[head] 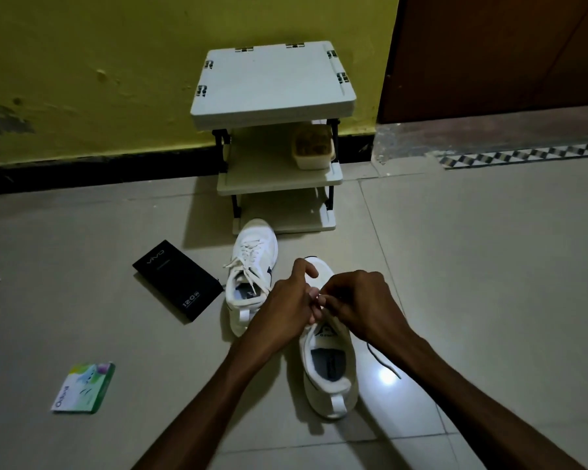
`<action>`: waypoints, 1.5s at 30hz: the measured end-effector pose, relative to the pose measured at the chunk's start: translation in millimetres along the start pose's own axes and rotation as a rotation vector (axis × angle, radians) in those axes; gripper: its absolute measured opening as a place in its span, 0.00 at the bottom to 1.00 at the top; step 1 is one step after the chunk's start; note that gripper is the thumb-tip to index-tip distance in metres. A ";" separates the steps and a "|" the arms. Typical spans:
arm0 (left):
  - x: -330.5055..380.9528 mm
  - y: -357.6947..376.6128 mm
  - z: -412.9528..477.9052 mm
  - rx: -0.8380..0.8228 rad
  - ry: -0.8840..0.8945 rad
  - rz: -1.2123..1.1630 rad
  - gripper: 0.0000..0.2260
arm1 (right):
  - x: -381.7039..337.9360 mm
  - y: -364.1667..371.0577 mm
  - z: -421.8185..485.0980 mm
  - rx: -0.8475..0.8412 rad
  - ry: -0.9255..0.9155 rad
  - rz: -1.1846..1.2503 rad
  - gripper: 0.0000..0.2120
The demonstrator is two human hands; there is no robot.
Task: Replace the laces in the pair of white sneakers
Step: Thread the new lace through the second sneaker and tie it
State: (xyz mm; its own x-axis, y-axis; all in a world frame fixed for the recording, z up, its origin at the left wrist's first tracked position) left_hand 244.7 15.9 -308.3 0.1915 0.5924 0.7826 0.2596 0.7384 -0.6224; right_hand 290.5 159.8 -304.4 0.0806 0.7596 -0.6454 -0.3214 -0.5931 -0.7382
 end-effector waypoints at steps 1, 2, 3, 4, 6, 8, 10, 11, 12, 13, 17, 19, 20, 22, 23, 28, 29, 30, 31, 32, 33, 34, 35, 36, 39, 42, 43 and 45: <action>-3.7 -0.4 -0.2 0.014 -0.008 0.051 0.07 | 1.3 0.9 -0.8 0.017 0.003 -0.026 0.04; -8.2 -0.7 -1.5 0.021 -0.016 0.123 0.06 | 1.6 1.1 -2.6 0.028 0.007 -0.065 0.05; -12.4 0.4 -4.5 0.018 -0.022 0.204 0.08 | 2.7 1.9 -4.8 0.034 0.003 -0.109 0.06; -16.5 3.7 -9.2 0.016 -0.026 0.258 0.10 | 3.2 2.5 -7.6 0.033 -0.015 -0.155 0.07; -20.9 12.1 -20.1 0.055 -0.043 0.293 0.09 | 3.1 6.6 -13.0 -0.001 -0.056 -0.227 0.07; -23.1 16.9 -25.8 0.127 -0.066 0.298 0.06 | 3.2 13.4 -15.8 -0.036 -0.049 -0.240 0.08; -26.6 16.6 -24.8 0.149 -0.111 0.243 0.06 | 2.7 19.5 -16.1 -0.032 -0.041 -0.260 0.08; -28.4 14.3 -23.5 0.137 -0.140 0.196 0.07 | 2.0 22.6 -15.8 -0.035 -0.046 -0.281 0.09; -30.8 11.1 -22.5 0.119 -0.170 0.148 0.07 | 1.0 25.9 -15.0 -0.052 -0.054 -0.299 0.09; -32.7 8.8 -21.5 0.100 -0.206 0.103 0.07 | -0.3 27.6 -14.2 -0.075 -0.069 -0.319 0.09; -40.1 2.5 -20.3 0.049 -0.320 -0.062 0.08 | -7.1 30.1 -10.1 -0.118 -0.102 -0.356 0.08; -42.2 1.7 -19.2 0.043 -0.355 -0.107 0.09 | -10.1 31.1 -9.5 -0.125 -0.128 -0.390 0.09; -42.7 2.0 -18.7 0.044 -0.373 -0.118 0.10 | -11.4 31.5 -10.0 -0.130 -0.127 -0.402 0.08; -43.1 3.5 -18.3 0.050 -0.392 -0.127 0.12 | -12.6 31.8 -10.0 -0.143 -0.126 -0.404 0.07; -43.2 4.5 -17.9 0.053 -0.395 -0.124 0.12 | -14.2 30.1 -9.7 -0.147 -0.134 -0.408 0.07; -40.4 5.2 -16.7 0.022 -0.258 0.003 0.04 | -23.8 27.0 -9.3 -0.134 -0.169 -0.468 0.09; -39.1 3.9 -16.9 0.014 -0.226 0.015 0.05 | -25.7 29.4 -11.0 -0.065 -0.217 -0.495 0.17; -39.4 2.7 -16.8 0.006 -0.214 0.000 0.06 | -28.5 30.0 -12.7 -0.059 -0.223 -0.512 0.25; -39.3 0.8 -16.9 0.003 -0.221 -0.038 0.08 | -28.3 31.7 -12.3 -0.006 -0.203 -0.507 0.29; -40.1 -1.1 -16.9 0.003 -0.236 -0.069 0.10 | -25.1 36.4 -11.8 0.031 -0.214 -0.494 0.28; -40.6 -2.1 -16.8 0.004 -0.236 -0.079 0.10 | -21.7 40.4 -14.8 0.033 -0.213 -0.495 0.27; -40.2 -2.8 -16.3 0.010 -0.212 -0.060 0.10 | -21.3 43.2 -17.7 0.021 -0.237 -0.512 0.25; -40.0 -3.2 -16.0 0.017 -0.185 -0.027 0.08 | -23.1 43.2 -20.9 -0.007 -0.251 -0.524 0.23; -38.6 -2.7 -15.6 0.030 -0.157 0.006 0.07 | -21.8 45.0 -24.1 -0.044 -0.252 -0.538 0.20; -37.5 -0.1 -12.8 0.064 -0.128 0.095 0.06 | -19.5 45.9 -26.4 -0.051 -0.244 -0.547 0.18; -35.4 1.3 -9.8 0.055 -0.137 0.134 0.06 | -13.3 42.7 -18.9 0.058 -0.215 -0.519 0.20; -32.9 1.6 -9.3 0.045 -0.143 0.146 0.06 | -11.3 41.1 -17.4 0.065 -0.206 -0.520 0.19; -26.5 2.2 -7.9 0.025 -0.149 0.188 0.06 | -7.5 38.8 -17.0 0.022 -0.195 -0.495 0.14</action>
State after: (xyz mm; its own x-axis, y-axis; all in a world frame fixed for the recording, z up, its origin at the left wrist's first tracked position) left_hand 247.7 -0.7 -330.3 0.0917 0.7600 0.6435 0.2088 0.6171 -0.7586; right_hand 293.5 126.5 -331.5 0.0519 0.9839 -0.1708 -0.3094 -0.1468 -0.9396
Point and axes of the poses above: each hand's wrist, its own z-axis towards the middle knuckle, its own y-axis out of the palm, x = y × z, the point moved 1 cm from there along z, towards the middle knuckle, and after that the axes turned 15 degrees about x, right-handed, at the moved point
